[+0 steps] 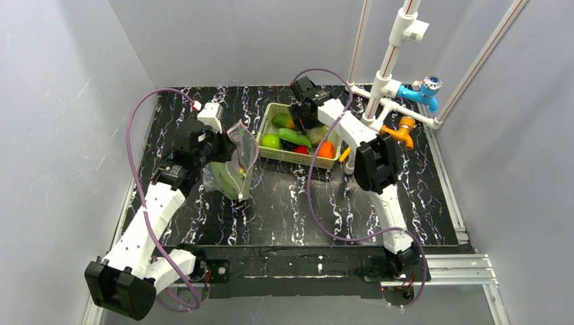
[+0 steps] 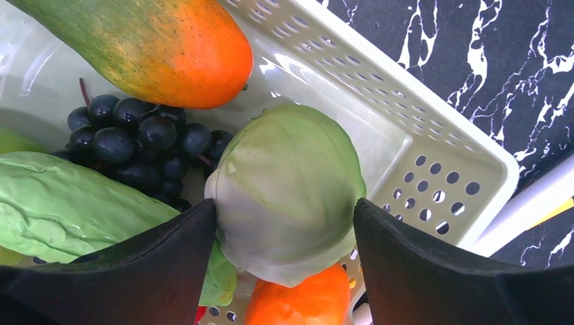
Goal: Place the food in the zip-top bag and seal the zipper
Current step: Pick up the fake vegetable from the bin.
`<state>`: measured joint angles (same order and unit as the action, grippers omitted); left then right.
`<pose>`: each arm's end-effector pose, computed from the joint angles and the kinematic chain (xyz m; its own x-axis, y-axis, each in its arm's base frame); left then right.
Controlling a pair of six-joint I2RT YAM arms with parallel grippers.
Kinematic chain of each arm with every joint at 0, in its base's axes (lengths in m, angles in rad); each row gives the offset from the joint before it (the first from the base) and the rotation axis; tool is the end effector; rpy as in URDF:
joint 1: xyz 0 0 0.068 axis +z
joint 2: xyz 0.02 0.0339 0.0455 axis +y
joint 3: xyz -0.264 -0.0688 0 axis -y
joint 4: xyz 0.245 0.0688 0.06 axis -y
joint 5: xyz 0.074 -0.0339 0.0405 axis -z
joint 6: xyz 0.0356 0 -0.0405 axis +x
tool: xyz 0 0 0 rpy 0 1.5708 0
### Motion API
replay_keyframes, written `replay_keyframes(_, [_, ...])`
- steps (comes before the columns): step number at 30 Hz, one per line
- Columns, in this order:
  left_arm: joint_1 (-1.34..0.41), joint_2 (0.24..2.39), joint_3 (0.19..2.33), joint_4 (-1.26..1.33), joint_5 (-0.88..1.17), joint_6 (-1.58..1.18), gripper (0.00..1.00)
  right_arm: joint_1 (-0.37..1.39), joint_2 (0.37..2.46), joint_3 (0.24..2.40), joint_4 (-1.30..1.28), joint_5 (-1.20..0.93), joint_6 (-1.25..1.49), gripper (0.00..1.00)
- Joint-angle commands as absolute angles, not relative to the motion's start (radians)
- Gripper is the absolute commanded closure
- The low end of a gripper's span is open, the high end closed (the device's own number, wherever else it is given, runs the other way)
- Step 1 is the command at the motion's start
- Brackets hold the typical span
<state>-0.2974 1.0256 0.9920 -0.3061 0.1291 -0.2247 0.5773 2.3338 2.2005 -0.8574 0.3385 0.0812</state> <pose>0.2215 -0.0727 0.3545 -0.4012 -0.1081 -0.9096 0.3254 0.9114 -0.2519 0.4357 0.2696 0.2412 -0.7279 -0.3828 -0.5688 -0.3042 0.9238 -0.2324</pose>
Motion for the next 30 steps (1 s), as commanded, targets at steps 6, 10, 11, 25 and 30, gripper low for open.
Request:
replay_keyframes(6, [-0.294, 1.009, 1.003, -0.288, 0.128, -0.223, 1.0, 0.582, 2.409, 2.24, -0.901, 0.273, 0.077, 0.43])
replay_keyframes(10, [-0.293, 1.01, 1.004, -0.288, 0.132, -0.224, 1.0, 0.589, 2.363, 2.26, -0.936, 0.274, 0.05, 0.66])
replay_keyframes(11, [-0.293, 1.011, 1.004, -0.287, 0.134, -0.225, 1.0, 0.592, 2.334, 2.233, -0.914, 0.285, 0.038, 0.69])
replay_keyframes(25, [-0.294, 1.029, 1.004, -0.287, 0.14, -0.227, 1.0, 0.623, 2.122, 2.075, -0.642, 0.358, -0.113, 0.99])
replay_keyframes(30, [-0.292, 1.037, 0.999, -0.284, 0.125, -0.219, 1.0, 0.646, 2.082, 2.111, -0.653, 0.322, -0.067, 0.99])
